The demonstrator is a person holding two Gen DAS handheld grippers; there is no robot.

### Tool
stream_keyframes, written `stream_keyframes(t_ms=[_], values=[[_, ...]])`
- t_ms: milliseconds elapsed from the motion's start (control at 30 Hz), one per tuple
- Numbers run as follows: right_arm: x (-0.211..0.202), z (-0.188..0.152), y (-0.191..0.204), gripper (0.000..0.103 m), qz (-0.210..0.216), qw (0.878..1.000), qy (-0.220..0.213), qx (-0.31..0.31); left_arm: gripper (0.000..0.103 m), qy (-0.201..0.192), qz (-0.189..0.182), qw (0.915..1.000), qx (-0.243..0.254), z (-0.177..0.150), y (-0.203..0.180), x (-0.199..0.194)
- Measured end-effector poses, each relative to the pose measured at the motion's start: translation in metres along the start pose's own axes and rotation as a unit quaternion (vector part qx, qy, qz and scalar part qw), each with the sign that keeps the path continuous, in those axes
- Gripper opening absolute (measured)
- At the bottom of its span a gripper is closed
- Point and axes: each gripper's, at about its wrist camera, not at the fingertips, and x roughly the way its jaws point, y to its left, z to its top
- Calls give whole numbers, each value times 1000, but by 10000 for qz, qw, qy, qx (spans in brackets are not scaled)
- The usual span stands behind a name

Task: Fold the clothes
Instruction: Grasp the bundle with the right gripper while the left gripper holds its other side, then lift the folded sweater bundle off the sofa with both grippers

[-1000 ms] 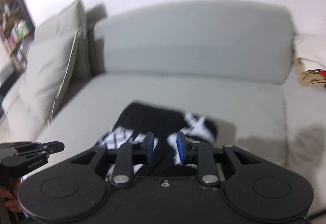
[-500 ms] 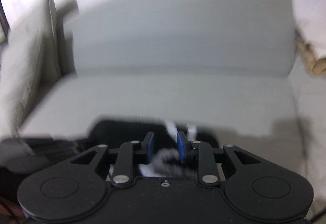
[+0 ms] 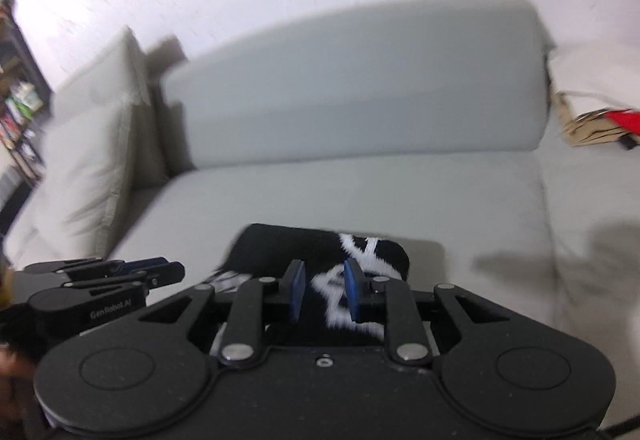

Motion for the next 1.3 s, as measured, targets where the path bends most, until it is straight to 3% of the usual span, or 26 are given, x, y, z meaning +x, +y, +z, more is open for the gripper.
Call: stream_keyframes(t_ms=[133,300,500,533,633,700,767,900,967,1000,1033,1133,1300], values=[[-62,-16,-3,27,170,9998,-51,-42,30,159,52,9998,108,-20,6,-54],[-82,-50,1,28,-145,9995,217,-195,30,282,-335,9989,-167,-43,13,-79],[-43,-76,12,30,95,9978,657,-71,27,242,52,9995,190,-56,5,-29],[-38,-79,18,30,49,9979,620,-173,21,245,172,9992,269,-57,6,-20],[-12,-82,30,30,-268,9969,487,-553,13,625,346,9972,216,-64,16,13],[13,-89,29,30,-398,9941,794,-626,12,868,437,9952,136,-69,23,32],[29,-97,27,30,-318,9919,1070,-606,12,893,402,9952,-34,-72,30,35],[20,-94,26,31,-267,9916,1072,-675,13,831,357,9959,-98,-70,35,25],[10,-86,20,31,-174,9940,1001,-398,21,750,349,9963,-235,-65,38,12],[3,-83,16,34,-111,9955,894,-285,34,695,313,9964,-361,-63,42,4],[-7,-80,11,45,-47,9967,793,-192,49,640,277,9964,-486,-61,46,-4],[-29,-75,-4,74,195,9977,635,145,67,581,116,9942,-895,-63,64,-21],[-33,-81,-29,100,645,9891,738,1097,76,775,-214,9787,-1889,-80,98,-20]])
